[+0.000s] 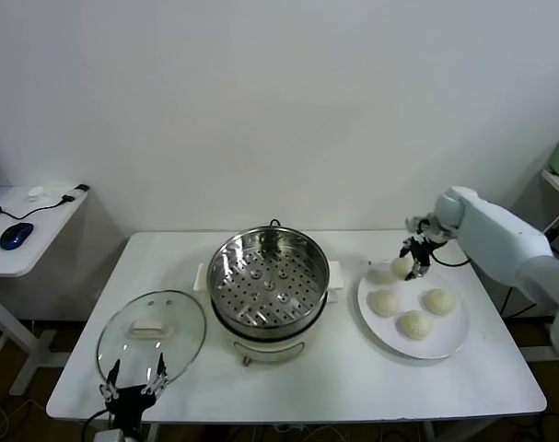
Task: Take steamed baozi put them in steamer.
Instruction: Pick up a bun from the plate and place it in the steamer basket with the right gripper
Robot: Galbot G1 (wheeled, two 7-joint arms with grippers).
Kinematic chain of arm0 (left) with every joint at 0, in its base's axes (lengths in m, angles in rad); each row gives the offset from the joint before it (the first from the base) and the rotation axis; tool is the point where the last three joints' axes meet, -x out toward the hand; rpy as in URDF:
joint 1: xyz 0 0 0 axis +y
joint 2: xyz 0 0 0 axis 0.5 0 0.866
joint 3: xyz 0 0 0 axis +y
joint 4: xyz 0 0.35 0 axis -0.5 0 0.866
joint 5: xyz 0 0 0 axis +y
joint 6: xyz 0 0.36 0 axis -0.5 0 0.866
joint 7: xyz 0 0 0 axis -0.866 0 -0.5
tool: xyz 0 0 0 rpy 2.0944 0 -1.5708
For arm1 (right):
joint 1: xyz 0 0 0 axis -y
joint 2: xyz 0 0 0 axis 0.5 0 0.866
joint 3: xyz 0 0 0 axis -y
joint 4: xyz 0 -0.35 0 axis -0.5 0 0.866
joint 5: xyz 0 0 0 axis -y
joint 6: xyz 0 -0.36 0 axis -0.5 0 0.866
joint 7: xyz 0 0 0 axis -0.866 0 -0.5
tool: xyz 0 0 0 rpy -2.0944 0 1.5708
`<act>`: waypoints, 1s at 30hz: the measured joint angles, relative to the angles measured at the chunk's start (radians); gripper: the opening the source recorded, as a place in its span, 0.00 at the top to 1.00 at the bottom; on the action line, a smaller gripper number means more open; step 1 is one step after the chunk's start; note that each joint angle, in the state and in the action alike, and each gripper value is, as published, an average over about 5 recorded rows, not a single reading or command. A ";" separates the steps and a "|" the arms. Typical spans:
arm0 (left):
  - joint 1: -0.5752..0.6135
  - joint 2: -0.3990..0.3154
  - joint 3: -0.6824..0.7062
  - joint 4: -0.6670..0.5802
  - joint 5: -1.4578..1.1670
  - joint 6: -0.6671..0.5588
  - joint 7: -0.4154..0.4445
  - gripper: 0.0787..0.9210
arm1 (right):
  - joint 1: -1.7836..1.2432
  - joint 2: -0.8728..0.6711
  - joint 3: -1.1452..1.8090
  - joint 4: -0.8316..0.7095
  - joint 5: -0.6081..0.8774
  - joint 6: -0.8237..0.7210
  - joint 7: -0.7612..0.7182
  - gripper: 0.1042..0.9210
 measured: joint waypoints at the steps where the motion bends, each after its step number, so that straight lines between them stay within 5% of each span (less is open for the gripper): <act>1: 0.000 0.001 0.001 -0.001 0.001 0.000 0.000 0.12 | 0.039 0.002 -0.027 0.034 0.024 0.007 -0.004 0.30; 8: -0.003 0.010 0.007 0.000 0.005 0.000 0.000 0.12 | 0.261 0.055 -0.183 0.298 0.160 0.063 -0.018 0.30; 15: -0.009 0.019 0.007 0.006 0.008 0.001 0.000 0.12 | 0.317 0.153 -0.245 0.454 0.122 0.185 0.013 0.30; 30: -0.010 0.021 0.009 0.011 0.012 0.001 -0.001 0.12 | 0.095 0.388 -0.121 0.189 -0.245 0.510 0.087 0.30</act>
